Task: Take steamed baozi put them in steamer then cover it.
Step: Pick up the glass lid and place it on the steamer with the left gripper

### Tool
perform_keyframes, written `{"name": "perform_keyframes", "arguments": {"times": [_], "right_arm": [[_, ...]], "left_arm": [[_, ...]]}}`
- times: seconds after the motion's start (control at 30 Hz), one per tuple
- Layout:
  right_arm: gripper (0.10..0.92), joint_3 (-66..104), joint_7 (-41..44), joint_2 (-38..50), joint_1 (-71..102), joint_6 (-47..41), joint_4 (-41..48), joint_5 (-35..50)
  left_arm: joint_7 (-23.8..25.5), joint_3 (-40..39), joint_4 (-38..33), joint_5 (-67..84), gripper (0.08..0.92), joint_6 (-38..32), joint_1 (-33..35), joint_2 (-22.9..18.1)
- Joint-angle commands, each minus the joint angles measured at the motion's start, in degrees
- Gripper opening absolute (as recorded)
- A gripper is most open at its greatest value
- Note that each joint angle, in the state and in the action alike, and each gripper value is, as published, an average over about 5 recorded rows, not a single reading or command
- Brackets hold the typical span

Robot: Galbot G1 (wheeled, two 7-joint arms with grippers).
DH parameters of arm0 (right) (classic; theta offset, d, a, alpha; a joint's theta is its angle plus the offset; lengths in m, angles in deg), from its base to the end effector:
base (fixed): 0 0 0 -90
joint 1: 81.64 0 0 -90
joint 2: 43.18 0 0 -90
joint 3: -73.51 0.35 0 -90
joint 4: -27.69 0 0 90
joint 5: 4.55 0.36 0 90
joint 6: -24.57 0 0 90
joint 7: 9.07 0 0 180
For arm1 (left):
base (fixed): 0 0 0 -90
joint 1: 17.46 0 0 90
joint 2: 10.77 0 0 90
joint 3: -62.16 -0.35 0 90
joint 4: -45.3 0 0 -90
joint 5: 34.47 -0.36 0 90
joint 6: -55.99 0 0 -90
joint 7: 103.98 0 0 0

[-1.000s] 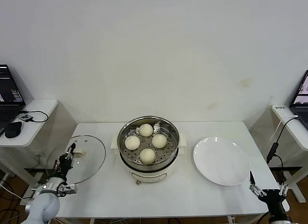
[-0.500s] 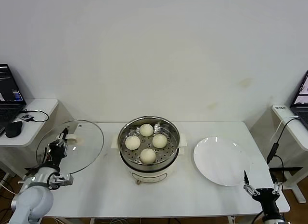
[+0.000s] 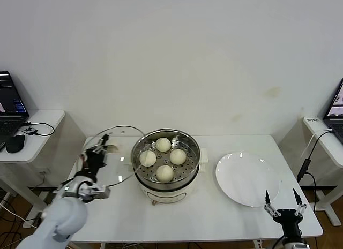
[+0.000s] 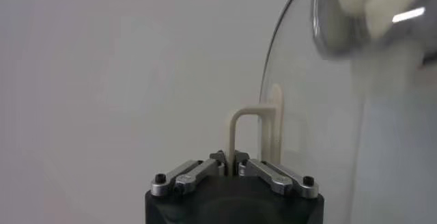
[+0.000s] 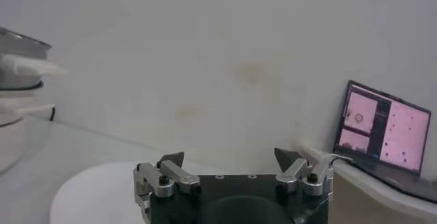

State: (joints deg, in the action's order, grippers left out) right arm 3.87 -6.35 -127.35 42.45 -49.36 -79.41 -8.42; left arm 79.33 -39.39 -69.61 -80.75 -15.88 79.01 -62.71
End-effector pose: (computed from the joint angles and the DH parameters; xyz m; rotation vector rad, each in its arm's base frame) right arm 0.1378 -0.1439 -0.3719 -0.2712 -3.0673 0.5348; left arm 0.2957 0.0708 -0.2313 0.1215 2.3396 1.9680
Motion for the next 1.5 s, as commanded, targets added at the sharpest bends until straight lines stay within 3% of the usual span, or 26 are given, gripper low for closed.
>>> {"name": "perform_keyframes", "arguments": {"times": [0.03,0.27,0.5,1.03,1.5], "right_arm": [[0.823,-0.1,-2.0,-4.5,-0.7,-1.1,0.3,-6.7],[0.823,-2.3,-3.3,-6.2,-0.9,-1.5,1.1,-10.8],[0.823,-2.8,-4.1,-6.2,-1.4,-1.7,2.3,-11.9],[0.823,-3.5,-5.0,-6.2,-1.7,-1.2,4.8,-13.8],[0.823,-3.0,-5.1,-6.2,-1.1,-1.0,5.3,-14.1]], "left_arm": [[4.7,-16.3,2.4,-8.0,0.139,7.8,-13.4,-7.1],[12.3,-15.3,3.6,-20.6,0.139,9.7,-12.4,-11.3],[15.0,-15.6,5.8,-28.3,0.139,9.6,-13.9,-16.8],[16.1,-19.2,12.3,-34.5,0.139,9.6,-16.7,-27.2],[16.1,-19.4,13.6,-36.9,0.139,9.1,-15.0,-29.7]]}}
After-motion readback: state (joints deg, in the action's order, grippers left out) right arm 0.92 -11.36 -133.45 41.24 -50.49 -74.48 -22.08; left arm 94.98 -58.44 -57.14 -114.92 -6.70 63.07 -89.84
